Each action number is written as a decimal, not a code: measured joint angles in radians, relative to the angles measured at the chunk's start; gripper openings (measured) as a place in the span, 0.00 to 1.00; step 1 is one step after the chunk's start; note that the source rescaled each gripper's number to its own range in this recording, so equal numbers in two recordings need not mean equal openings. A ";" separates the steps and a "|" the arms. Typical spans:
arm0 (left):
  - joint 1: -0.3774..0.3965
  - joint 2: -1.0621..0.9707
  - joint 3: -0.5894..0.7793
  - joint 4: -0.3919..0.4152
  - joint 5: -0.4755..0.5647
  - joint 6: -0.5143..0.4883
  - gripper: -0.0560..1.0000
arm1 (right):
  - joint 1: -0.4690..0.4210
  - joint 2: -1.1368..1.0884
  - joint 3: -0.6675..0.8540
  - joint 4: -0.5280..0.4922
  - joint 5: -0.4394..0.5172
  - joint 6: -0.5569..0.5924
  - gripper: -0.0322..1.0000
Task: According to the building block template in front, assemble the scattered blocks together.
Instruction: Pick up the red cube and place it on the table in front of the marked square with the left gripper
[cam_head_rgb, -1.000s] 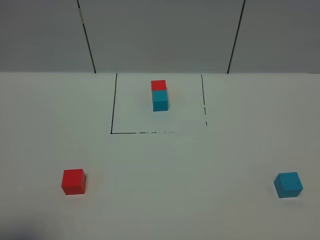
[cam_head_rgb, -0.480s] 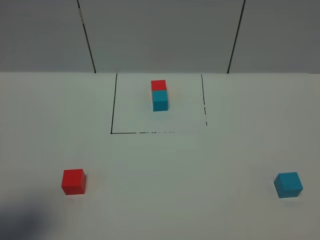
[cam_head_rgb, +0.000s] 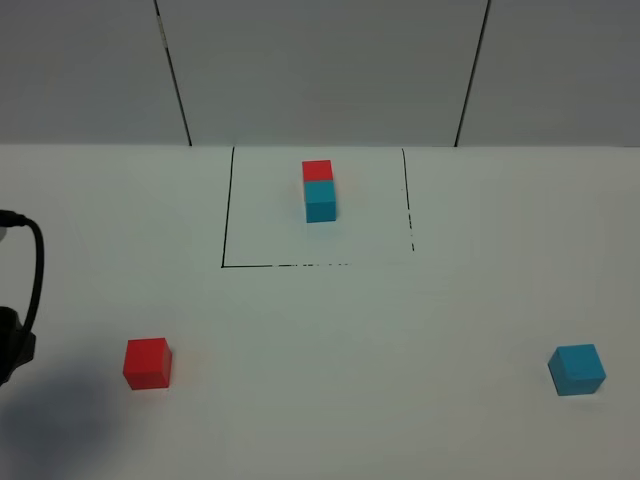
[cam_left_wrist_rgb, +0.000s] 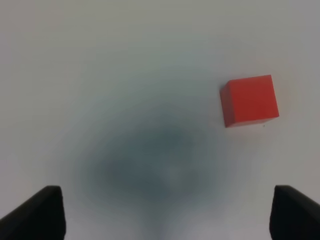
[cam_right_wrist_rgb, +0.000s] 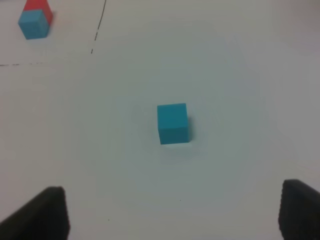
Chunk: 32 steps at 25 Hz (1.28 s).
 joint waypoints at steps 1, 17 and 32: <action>0.000 0.034 -0.015 -0.013 0.006 0.000 0.82 | 0.000 0.000 0.000 0.000 0.000 0.000 0.70; -0.141 0.502 -0.289 -0.189 0.112 0.002 0.87 | 0.000 0.000 0.000 0.000 0.000 0.001 0.70; -0.187 0.786 -0.356 -0.106 0.060 -0.171 0.87 | 0.000 0.000 0.000 0.000 0.000 0.000 0.70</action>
